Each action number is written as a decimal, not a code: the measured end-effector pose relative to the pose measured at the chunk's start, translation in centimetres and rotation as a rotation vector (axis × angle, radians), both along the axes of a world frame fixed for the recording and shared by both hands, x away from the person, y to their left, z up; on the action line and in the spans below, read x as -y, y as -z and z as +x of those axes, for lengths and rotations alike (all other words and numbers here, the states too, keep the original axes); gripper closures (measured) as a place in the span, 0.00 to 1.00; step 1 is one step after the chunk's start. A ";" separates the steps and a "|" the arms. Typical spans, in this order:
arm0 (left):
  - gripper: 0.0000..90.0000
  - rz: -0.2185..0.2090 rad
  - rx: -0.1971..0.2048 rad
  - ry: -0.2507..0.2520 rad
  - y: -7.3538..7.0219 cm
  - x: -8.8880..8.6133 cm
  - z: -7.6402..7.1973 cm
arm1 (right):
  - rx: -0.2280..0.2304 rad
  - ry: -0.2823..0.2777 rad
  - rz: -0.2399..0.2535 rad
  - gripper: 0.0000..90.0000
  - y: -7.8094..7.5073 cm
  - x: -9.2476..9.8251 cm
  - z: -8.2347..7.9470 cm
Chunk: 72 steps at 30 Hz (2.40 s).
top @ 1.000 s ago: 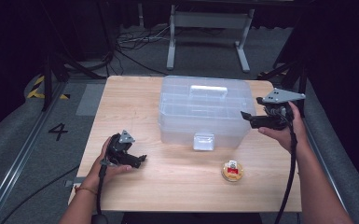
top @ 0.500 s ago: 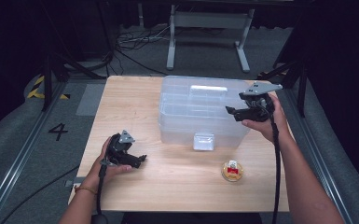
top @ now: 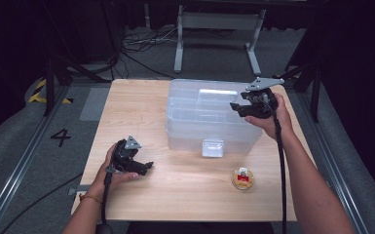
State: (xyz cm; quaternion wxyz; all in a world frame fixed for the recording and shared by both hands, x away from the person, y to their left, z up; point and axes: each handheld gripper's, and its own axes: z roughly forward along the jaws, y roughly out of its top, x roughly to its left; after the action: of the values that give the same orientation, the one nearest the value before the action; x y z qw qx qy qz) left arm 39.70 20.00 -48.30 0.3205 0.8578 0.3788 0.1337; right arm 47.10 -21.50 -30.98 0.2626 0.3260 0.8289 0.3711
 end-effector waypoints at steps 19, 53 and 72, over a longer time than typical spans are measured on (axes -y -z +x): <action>0.20 -0.106 0.140 0.122 -3.9 5.8 2.8 | -0.014 0.017 -0.057 0.81 -0.6 -1.6 1.5; 0.38 -0.180 0.169 0.144 -4.9 5.8 2.6 | -0.034 -0.008 -0.042 0.83 -0.4 -1.6 0.6; 0.38 -0.163 0.192 0.140 -4.8 5.8 1.2 | -0.045 -0.025 -0.034 0.83 -0.7 -1.4 -0.2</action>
State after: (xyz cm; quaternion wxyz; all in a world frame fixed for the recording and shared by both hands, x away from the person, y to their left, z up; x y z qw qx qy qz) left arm 40.87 14.21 -43.49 0.4323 0.8367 0.2952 0.1613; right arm 46.88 -20.07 -30.33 0.2447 0.3194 0.8449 0.3526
